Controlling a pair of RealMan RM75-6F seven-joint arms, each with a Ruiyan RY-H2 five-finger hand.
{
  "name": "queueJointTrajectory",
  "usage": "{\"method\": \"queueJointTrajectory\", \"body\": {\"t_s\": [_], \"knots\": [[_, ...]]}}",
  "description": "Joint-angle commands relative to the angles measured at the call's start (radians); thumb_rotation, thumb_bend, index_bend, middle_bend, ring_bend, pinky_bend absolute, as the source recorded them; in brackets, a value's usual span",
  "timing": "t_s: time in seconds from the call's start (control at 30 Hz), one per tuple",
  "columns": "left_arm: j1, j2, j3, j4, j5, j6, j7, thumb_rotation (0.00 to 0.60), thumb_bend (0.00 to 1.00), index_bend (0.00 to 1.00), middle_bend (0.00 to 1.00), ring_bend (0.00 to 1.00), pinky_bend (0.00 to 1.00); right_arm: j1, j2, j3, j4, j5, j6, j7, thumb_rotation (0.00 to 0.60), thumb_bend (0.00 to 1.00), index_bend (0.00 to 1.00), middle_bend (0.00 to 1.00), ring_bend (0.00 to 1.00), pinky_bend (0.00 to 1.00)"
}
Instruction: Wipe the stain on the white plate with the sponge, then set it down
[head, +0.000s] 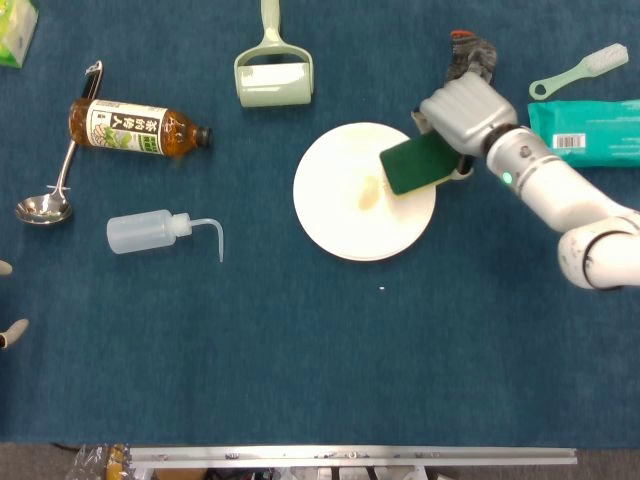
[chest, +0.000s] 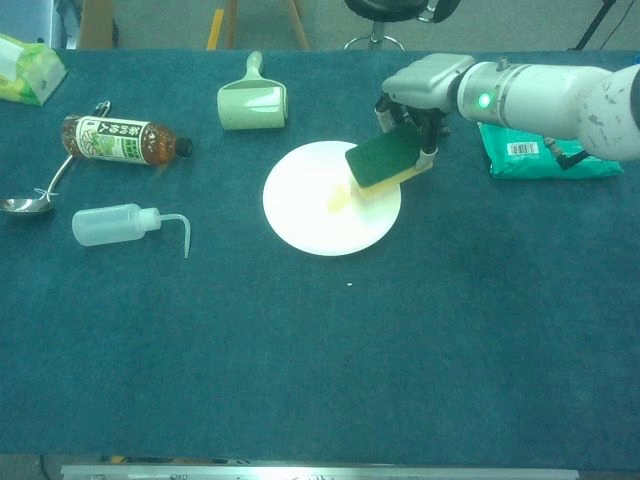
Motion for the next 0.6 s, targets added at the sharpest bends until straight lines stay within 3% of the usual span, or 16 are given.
{"method": "queueJointTrajectory", "body": {"t_s": [0.03,0.3,0.6], "knots": [[0.001,0.0,0.001,0.002,-0.001,-0.002,-0.003,0.6,0.0,0.38,0.18,0.25,0.51,0.016,-0.036,0.018,0.039,-0.003,-0.025,0.008,0.6,0.01,0.52,0.56,0.46,0.28],[0.01,-0.003,0.002,0.023,-0.008,-0.003,-0.032,0.6,0.0,0.38,0.18,0.25,0.51,0.048,-0.129,0.042,0.148,-0.025,-0.095,0.033,0.6,0.01,0.52,0.56,0.46,0.28],[0.017,-0.012,0.005,0.049,-0.008,-0.006,-0.061,0.6,0.0,0.38,0.18,0.25,0.51,0.056,-0.148,0.012,0.188,-0.019,-0.11,0.031,0.6,0.01,0.52,0.56,0.46,0.28]]}}
